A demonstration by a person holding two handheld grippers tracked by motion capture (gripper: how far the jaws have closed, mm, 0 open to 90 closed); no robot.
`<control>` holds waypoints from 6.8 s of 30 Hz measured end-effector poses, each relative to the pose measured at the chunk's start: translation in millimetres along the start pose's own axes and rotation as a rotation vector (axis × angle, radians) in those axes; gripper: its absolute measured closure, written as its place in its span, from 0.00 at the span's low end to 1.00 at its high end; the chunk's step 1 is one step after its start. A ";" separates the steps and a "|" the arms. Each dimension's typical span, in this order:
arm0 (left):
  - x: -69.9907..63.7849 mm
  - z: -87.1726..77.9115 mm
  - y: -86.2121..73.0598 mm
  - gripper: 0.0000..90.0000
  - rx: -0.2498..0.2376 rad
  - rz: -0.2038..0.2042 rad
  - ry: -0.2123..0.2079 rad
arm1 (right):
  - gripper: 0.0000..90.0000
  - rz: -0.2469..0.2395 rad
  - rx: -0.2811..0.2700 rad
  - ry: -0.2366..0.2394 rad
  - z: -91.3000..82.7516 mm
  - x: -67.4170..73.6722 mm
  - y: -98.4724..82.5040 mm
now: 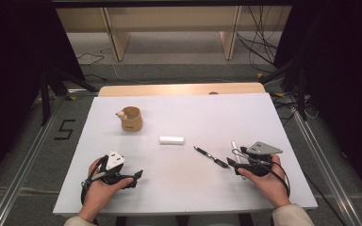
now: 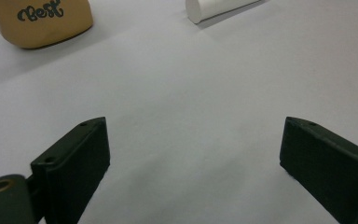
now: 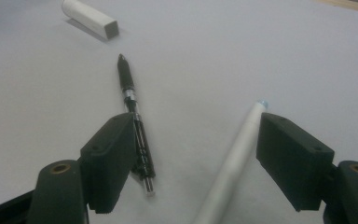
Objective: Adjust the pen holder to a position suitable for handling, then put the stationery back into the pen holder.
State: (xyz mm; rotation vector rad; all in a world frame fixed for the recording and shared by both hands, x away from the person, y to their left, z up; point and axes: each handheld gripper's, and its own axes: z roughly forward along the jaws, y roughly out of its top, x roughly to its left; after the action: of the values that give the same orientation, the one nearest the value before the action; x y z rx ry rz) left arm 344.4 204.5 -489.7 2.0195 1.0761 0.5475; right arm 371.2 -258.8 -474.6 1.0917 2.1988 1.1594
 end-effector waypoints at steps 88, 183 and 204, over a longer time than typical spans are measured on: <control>-6.4 4.6 4.0 0.12 -0.004 0.004 -0.023 | 0.51 -0.516 0.149 0.085 70.0 69.8 69.0; -6.8 9.3 6.8 0.14 -0.001 0.012 -0.029 | 0.66 -0.915 0.591 0.217 197.4 112.5 154.0; -6.8 9.8 7.1 0.14 0.003 0.013 -0.031 | 0.69 -0.918 0.609 0.251 200.4 111.3 155.3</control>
State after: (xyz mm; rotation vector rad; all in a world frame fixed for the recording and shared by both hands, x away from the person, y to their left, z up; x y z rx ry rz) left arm 350.8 192.2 -490.2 2.0322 1.0467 0.5197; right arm 506.3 -17.7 -459.5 -0.0033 2.8257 0.2258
